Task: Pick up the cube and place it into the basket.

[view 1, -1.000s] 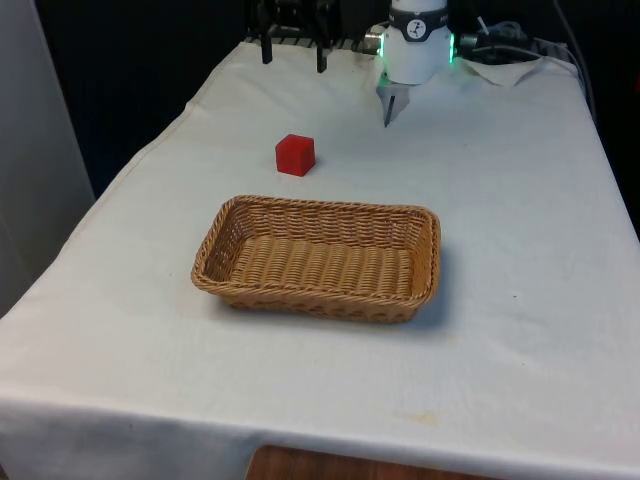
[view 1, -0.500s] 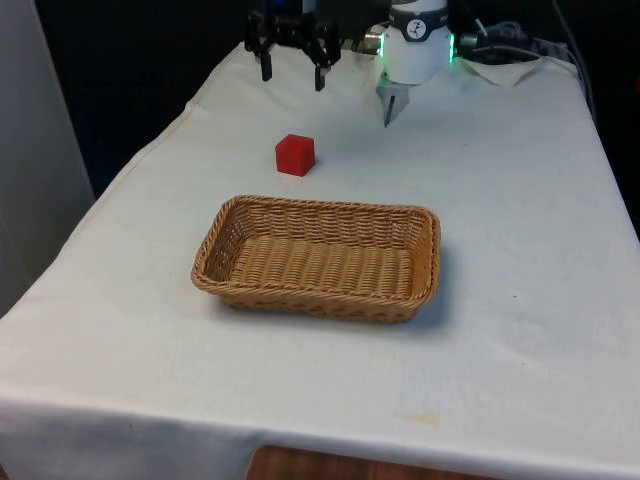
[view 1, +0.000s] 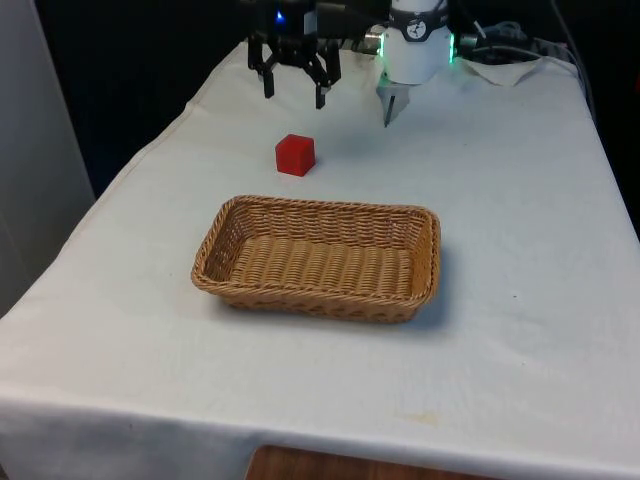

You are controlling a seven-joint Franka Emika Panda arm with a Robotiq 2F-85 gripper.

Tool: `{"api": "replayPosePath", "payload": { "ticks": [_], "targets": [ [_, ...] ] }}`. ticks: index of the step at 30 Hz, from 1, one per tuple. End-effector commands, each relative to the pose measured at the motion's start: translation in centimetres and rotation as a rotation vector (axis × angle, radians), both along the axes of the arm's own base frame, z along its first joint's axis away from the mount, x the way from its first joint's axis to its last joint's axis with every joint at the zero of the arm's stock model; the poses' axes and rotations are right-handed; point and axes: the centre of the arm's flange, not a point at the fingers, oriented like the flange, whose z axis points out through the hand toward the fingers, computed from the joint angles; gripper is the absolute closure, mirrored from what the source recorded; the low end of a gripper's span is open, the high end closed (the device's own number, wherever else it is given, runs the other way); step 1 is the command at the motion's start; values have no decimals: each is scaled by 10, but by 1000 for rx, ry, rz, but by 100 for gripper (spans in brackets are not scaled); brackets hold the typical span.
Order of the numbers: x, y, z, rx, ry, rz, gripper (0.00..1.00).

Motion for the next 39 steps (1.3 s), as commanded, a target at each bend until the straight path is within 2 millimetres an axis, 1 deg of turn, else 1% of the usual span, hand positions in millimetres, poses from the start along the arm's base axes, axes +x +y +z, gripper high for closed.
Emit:
{"api": "replayPosePath", "payload": {
  "ticks": [1,4,5,7,14,15,16,22,23,24,26,28,32,33,34,39],
  "targets": [
    [-1,1,-4,8,-12,0,0],
    [-1,2,-12,6,-10,-3,0],
    [0,0,-11,-4,0,-5,0],
    [-1,3,-16,5,-9,-4,0],
    [2,3,-33,-1,7,-11,0],
    [2,0,-33,-13,15,-13,0],
    [3,3,-35,-2,10,-13,0],
    [7,4,-48,-10,25,-20,0],
    [7,1,-49,-24,36,-22,0],
    [7,5,-51,-10,28,-20,0],
    [8,5,-56,-13,34,-24,0],
    [8,5,-58,-13,37,-25,0],
    [8,5,-69,-18,45,-30,0],
    [7,3,-72,-33,58,-32,0],
    [8,6,-71,-20,46,-30,0],
    [7,6,-83,-30,52,-35,0]
  ]
}}
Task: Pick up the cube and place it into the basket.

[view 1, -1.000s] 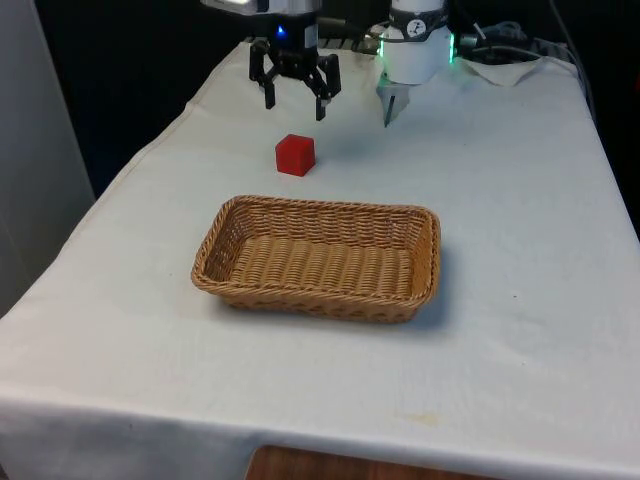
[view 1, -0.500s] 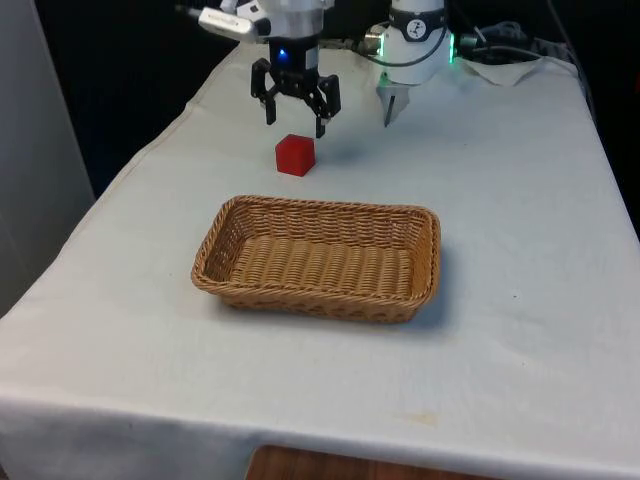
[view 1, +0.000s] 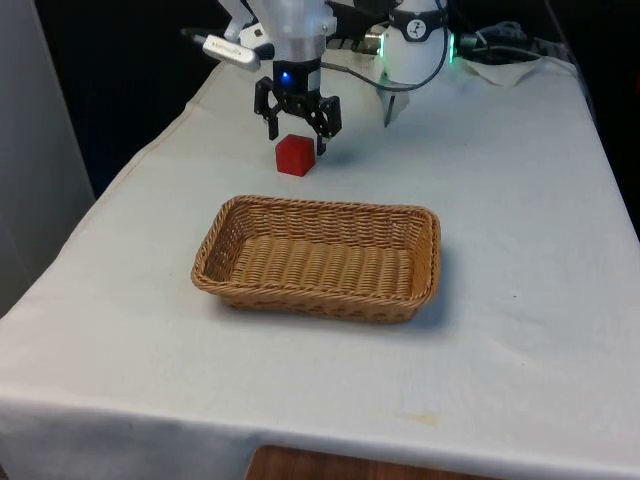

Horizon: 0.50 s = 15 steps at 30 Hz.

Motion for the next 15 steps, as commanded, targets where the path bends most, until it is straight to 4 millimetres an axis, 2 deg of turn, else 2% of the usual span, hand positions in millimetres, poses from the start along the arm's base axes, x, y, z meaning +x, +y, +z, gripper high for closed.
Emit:
{"api": "replayPosePath", "payload": {
  "ticks": [1,15],
  "targets": [
    [0,2,-1,10,-13,0,0],
    [0,3,-16,-25,-39,-1,0]
  ]
}}
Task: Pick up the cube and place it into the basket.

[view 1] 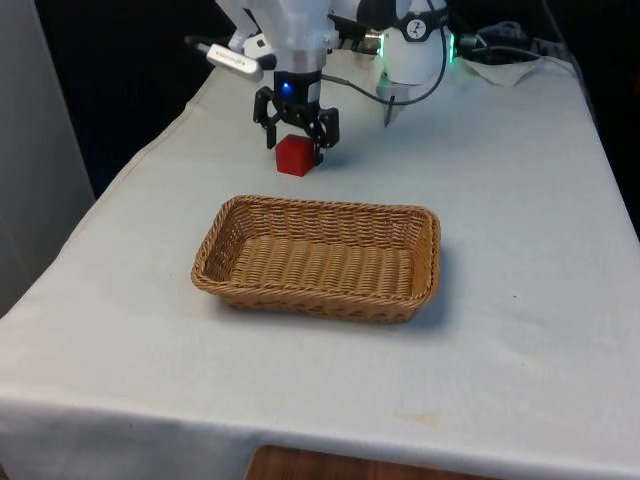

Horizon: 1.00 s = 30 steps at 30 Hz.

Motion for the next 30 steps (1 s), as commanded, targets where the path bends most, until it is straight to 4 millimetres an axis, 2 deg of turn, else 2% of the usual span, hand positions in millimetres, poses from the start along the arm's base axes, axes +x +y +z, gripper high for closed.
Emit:
{"api": "replayPosePath", "payload": {
  "ticks": [1,20,21,23,24,25,26,29,30],
  "targets": [
    [0,3,1,8,-19,-2,0],
    [0,0,-2,-5,-5,0,0],
    [0,0,-2,-6,-5,0,7],
    [0,0,-2,-6,-3,1,27],
    [0,0,-2,-6,-5,0,27],
    [0,0,-2,-6,-5,0,38],
    [0,0,-2,-6,-5,0,62],
    [0,0,-2,-6,-4,1,93],
    [0,0,-2,-6,-3,1,100]
  ]
}}
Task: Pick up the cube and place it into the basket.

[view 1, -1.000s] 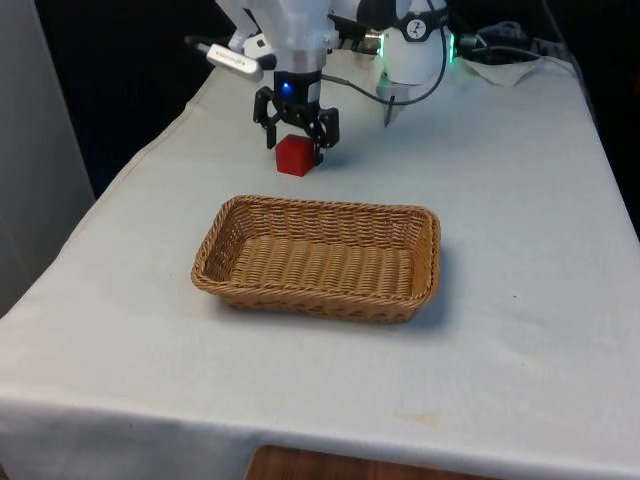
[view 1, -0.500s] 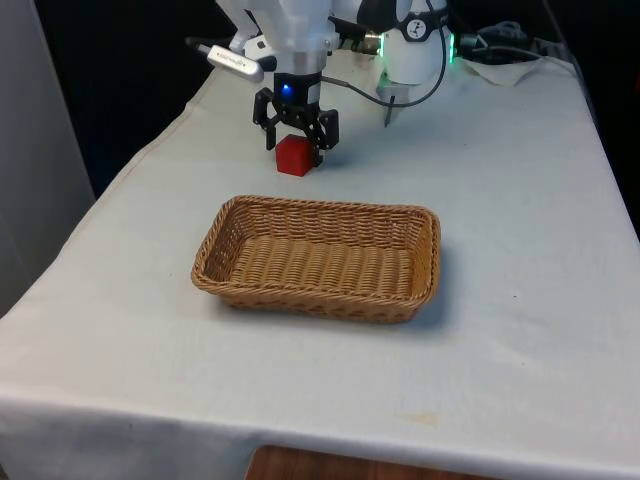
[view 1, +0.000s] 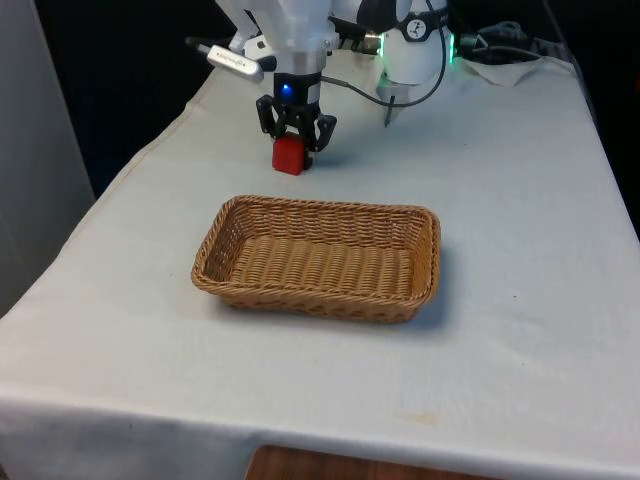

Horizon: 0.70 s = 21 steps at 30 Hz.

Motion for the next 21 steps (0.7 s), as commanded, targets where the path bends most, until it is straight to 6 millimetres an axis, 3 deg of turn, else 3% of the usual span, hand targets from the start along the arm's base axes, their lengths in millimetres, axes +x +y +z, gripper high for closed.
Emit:
{"api": "replayPosePath", "payload": {
  "ticks": [1,9,21],
  "targets": [
    [0,0,0,0,-1,0,100],
    [0,0,0,0,1,-1,100],
    [2,-5,27,20,-19,4,100]
  ]
}}
